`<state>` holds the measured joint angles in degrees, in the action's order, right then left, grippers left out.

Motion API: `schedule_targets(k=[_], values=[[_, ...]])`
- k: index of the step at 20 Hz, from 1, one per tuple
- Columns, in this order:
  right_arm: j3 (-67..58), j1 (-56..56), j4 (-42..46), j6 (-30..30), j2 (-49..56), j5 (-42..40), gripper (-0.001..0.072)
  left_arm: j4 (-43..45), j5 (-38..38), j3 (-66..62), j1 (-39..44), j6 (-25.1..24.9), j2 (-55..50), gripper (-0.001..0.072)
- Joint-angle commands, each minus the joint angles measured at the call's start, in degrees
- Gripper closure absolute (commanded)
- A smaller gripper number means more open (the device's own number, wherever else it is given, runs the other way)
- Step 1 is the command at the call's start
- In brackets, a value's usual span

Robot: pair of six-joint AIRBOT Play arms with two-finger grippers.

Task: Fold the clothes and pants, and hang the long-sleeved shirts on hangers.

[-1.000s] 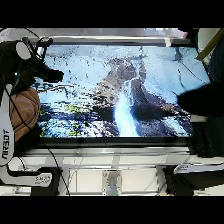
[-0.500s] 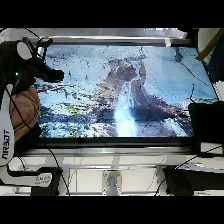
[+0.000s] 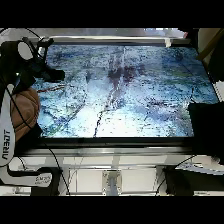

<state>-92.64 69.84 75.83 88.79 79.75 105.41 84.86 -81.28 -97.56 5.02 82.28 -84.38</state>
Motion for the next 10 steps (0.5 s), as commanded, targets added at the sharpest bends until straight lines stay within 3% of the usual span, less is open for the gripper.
schedule_targets(k=[1,3,4,6,10], values=[[-6.67,-2.05,-23.52,0.04,-2.43,-0.02,0.033,-0.04,0.0,-0.02,0.04,-0.02,0.04,0.07],[-7.32,-8.0,-38.86,-3.69,-5.68,-3.34,0.0564,-0.04,-0.09,-0.02,0.07,1.53,0.04,0.07],[-7.32,-12.09,-42.56,-5.99,-7.37,-5.01,0.0666,-0.04,-0.02,-0.02,0.04,4.2,0.04,0.07],[-7.32,-22.1,-43.06,-9.14,-10.62,-8.02,0.0688,-0.02,-0.02,-0.02,0.0,4.33,0.04,0.07],[-7.32,-39.65,-33.53,-10.08,-12.48,-8.52,0.0688,-0.02,-0.02,-0.02,0.0,4.33,0.04,0.07]])
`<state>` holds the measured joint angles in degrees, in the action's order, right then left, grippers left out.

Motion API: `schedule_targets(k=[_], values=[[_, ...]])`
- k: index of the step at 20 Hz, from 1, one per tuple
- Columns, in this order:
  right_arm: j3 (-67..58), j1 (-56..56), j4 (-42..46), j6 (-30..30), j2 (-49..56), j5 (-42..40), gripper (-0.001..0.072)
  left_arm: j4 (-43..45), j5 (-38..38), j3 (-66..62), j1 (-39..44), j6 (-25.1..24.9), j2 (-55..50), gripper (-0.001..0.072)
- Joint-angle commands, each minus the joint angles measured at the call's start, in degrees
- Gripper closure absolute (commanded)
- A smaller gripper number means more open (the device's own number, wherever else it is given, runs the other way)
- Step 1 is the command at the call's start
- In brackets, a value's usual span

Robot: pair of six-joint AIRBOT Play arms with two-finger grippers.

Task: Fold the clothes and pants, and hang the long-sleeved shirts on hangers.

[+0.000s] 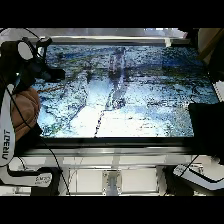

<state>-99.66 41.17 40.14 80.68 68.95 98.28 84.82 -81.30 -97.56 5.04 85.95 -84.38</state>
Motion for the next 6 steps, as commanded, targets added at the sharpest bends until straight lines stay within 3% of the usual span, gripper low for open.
schedule_targets(k=[1,6], values=[[-0.31,-14.53,5.29,-1.97,-1.7,-1.03,0.0688,0.02,0.0,-0.02,-0.02,0.66,0.04,0.0701],[-0.31,-24.9,12.85,-1.97,-1.68,-0.83,0.0688,0.02,0.0,-0.02,-0.02,0.66,0.04,0.0701]])
